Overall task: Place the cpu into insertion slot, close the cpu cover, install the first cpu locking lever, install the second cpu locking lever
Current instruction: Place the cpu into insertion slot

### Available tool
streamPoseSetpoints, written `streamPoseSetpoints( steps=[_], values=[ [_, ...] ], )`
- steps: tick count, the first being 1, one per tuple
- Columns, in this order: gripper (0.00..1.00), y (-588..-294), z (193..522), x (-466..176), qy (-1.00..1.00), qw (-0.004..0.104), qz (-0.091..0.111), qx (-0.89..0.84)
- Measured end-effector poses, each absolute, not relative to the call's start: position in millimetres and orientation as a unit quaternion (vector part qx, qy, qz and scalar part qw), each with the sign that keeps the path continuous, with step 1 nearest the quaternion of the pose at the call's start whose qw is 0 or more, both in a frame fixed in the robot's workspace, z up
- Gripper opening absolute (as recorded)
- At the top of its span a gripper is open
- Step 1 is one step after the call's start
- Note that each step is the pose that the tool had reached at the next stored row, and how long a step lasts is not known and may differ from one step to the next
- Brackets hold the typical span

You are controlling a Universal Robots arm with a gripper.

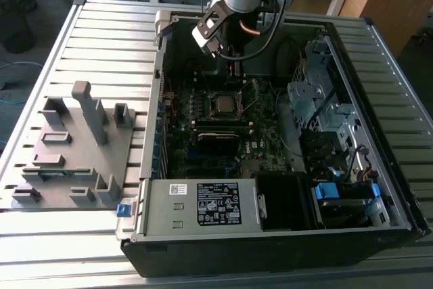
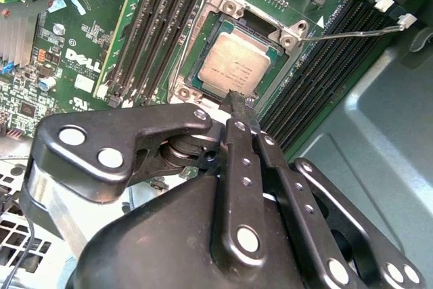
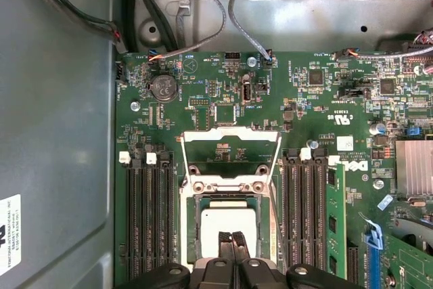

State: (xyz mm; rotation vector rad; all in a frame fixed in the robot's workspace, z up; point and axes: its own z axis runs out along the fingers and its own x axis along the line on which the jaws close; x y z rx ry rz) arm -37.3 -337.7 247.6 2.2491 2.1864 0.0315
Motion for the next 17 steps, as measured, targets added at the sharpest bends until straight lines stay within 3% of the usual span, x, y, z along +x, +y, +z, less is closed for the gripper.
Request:
streamPoseSetpoints(
  steps=[17],
  values=[
    [0.10,-337.6,249.3,-35.0,0.697,0.002,0.010,0.717]
  ],
)
